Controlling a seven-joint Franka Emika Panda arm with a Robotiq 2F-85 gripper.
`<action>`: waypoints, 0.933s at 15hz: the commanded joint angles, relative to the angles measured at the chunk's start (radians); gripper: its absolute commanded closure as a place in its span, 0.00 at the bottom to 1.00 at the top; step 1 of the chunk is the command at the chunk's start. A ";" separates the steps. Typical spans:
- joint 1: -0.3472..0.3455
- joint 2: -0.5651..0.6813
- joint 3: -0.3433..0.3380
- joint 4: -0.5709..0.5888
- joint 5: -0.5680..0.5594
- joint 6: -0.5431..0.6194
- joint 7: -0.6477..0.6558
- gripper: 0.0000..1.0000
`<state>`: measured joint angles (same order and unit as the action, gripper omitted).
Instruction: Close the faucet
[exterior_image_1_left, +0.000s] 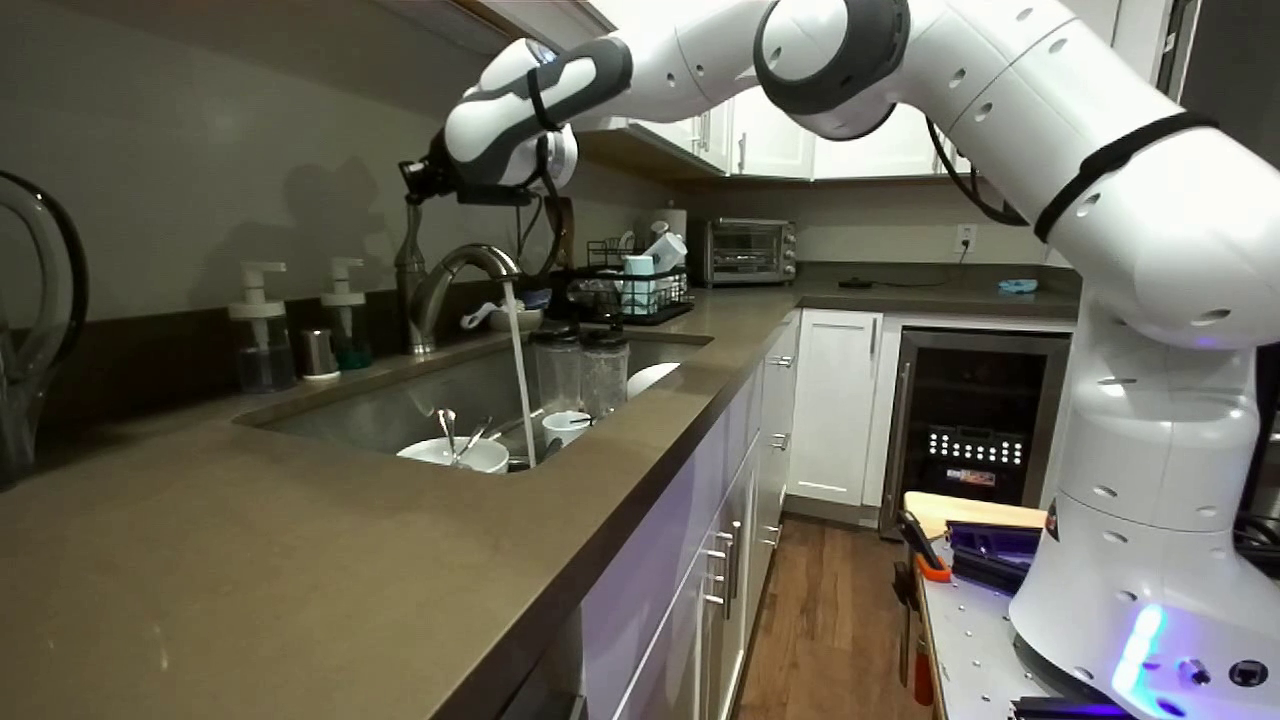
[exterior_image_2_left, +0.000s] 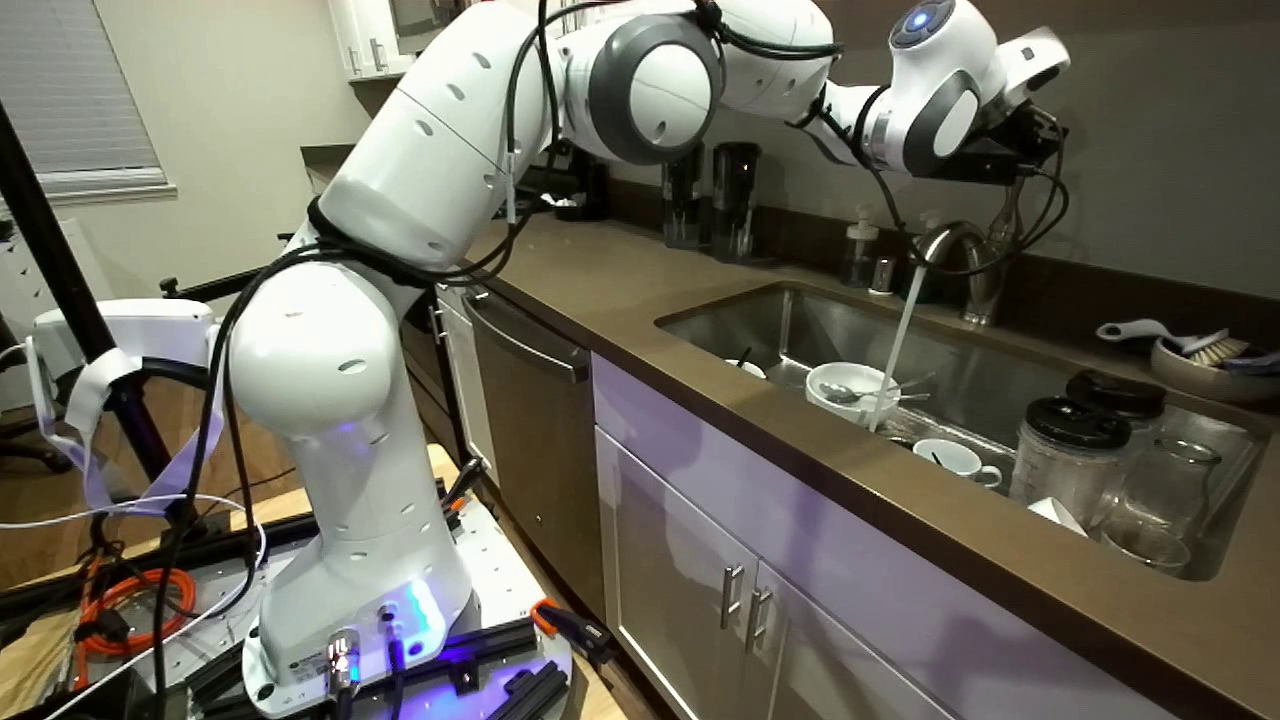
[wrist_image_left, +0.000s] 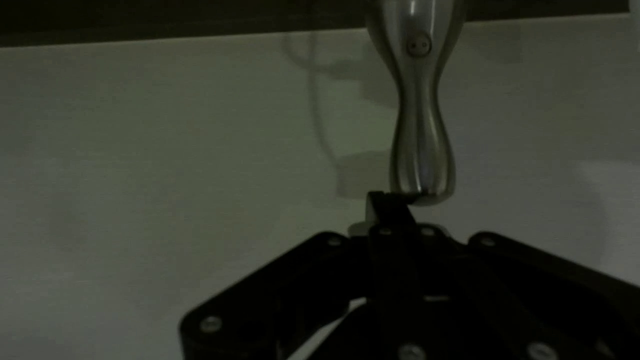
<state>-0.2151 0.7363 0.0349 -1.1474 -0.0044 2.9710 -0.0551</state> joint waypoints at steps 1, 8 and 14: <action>-0.002 -0.076 -0.003 -0.141 -0.001 0.080 -0.046 0.96; -0.008 -0.123 -0.016 -0.247 -0.008 0.173 -0.042 0.96; 0.010 -0.109 -0.060 -0.191 0.011 0.159 0.007 0.96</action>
<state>-0.2179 0.6473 -0.0018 -1.3350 -0.0042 3.1285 -0.0670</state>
